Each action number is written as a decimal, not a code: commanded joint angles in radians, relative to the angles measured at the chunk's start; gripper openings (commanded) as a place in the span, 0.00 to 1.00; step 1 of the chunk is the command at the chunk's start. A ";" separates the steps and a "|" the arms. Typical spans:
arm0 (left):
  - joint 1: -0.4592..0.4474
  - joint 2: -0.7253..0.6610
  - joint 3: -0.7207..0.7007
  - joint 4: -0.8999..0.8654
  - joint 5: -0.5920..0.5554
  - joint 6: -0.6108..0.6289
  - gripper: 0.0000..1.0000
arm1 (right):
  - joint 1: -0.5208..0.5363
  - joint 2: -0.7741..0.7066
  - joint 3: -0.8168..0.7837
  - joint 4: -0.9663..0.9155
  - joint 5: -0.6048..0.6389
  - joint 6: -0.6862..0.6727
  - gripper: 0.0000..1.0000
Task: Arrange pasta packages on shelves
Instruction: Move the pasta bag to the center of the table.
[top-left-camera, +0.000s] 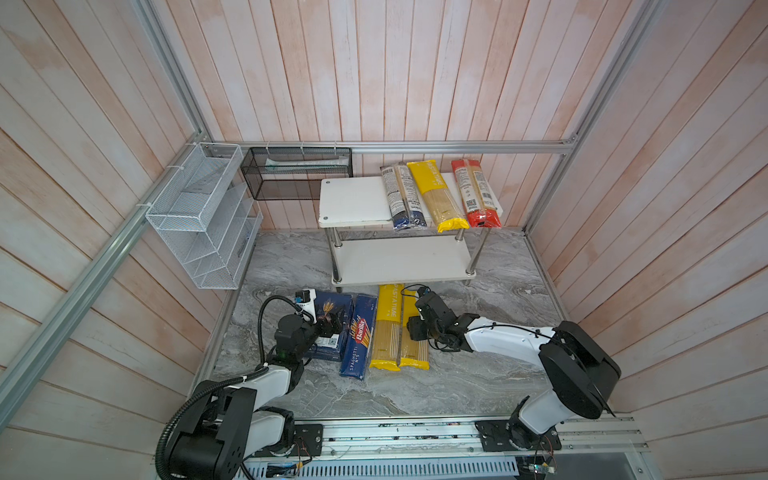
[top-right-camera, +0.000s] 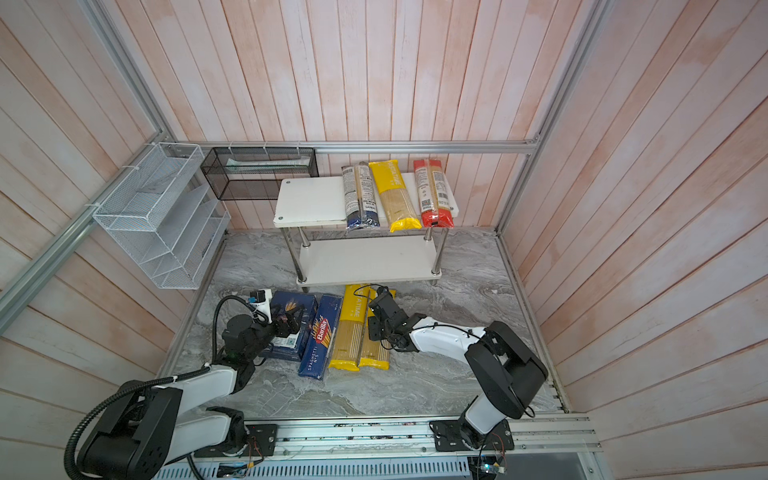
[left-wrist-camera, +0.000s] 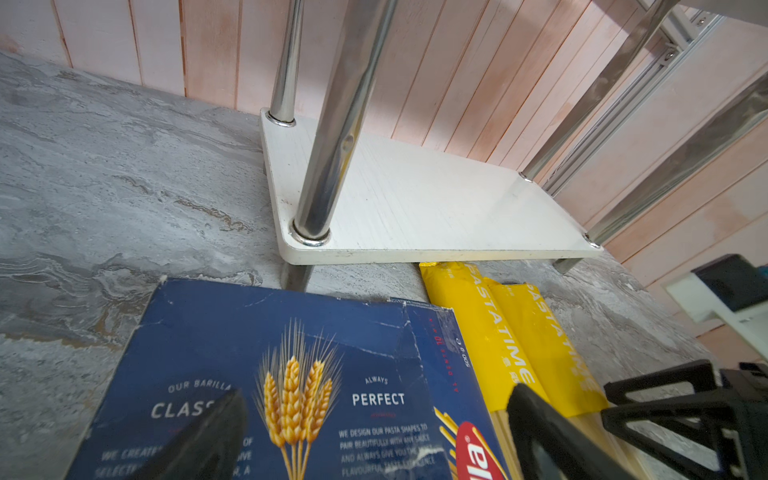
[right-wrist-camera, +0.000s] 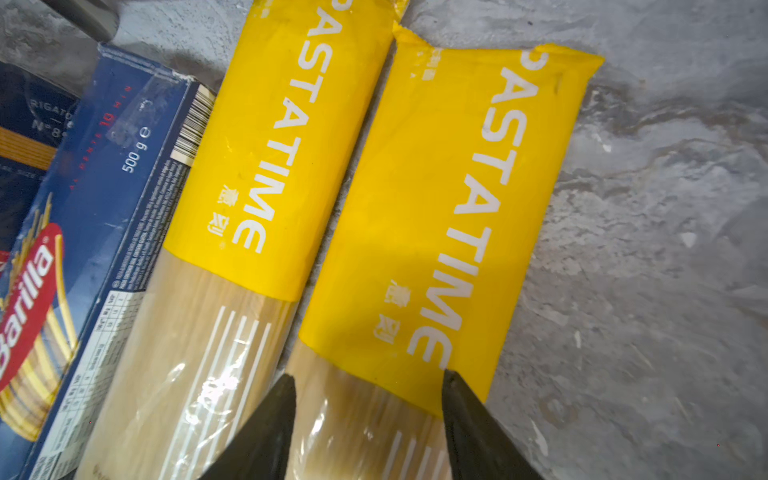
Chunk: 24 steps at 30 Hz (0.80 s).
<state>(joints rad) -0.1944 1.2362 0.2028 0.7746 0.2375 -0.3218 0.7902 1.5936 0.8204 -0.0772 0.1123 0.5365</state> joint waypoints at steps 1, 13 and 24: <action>-0.008 0.001 0.005 -0.009 -0.024 0.012 1.00 | -0.003 0.007 0.006 -0.011 -0.027 -0.020 0.58; -0.015 -0.006 0.002 -0.006 -0.032 0.016 1.00 | -0.006 0.032 -0.006 -0.007 -0.008 -0.015 0.57; -0.015 -0.007 0.001 -0.006 -0.033 0.014 1.00 | 0.007 0.091 0.036 -0.116 0.050 0.016 0.58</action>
<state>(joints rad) -0.2043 1.2358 0.2028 0.7742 0.2192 -0.3176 0.7925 1.6478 0.8520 -0.0982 0.1253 0.5320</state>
